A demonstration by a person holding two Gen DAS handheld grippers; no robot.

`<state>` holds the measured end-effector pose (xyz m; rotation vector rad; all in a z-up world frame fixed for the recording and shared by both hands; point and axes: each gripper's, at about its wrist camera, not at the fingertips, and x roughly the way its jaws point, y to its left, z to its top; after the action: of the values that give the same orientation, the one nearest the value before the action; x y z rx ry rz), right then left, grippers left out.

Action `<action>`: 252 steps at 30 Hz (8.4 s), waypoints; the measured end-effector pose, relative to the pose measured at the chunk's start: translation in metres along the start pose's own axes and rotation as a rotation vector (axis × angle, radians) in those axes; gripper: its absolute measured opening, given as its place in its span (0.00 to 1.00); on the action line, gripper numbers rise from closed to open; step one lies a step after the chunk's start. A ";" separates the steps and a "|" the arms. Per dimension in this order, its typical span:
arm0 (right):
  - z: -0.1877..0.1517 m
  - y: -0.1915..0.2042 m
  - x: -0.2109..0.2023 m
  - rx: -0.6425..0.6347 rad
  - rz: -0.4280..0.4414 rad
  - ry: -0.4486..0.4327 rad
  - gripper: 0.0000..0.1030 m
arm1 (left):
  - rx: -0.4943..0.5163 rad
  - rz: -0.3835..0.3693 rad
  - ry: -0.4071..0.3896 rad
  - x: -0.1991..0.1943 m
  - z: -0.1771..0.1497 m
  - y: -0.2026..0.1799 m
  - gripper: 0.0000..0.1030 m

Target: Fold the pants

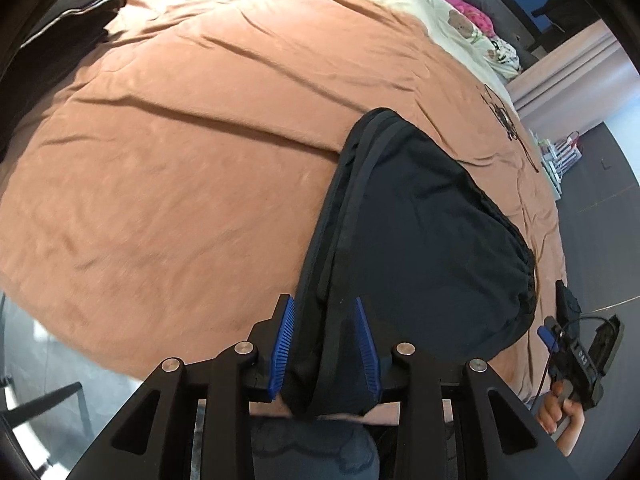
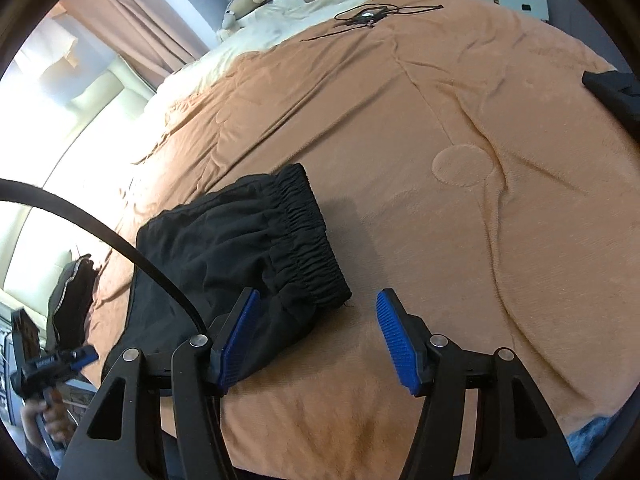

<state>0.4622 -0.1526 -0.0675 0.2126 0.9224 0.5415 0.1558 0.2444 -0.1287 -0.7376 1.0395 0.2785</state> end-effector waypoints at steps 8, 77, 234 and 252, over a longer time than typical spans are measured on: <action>-0.006 -0.005 -0.006 -0.010 0.028 0.002 0.58 | 0.035 -0.016 0.033 0.032 0.023 -0.011 0.33; -0.036 0.079 0.048 -0.294 0.098 0.134 0.22 | -0.010 -0.164 0.121 0.030 -0.031 0.027 0.51; -0.074 -0.056 -0.049 0.048 0.139 -0.082 0.90 | 0.311 -0.239 -0.001 0.036 -0.043 -0.266 0.07; -0.089 -0.089 -0.073 0.137 0.129 -0.043 0.90 | 0.336 -0.284 0.236 0.100 -0.076 -0.291 0.49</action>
<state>0.3866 -0.2719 -0.1052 0.4087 0.9088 0.5913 0.3107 -0.0313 -0.1148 -0.6106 1.1516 -0.2293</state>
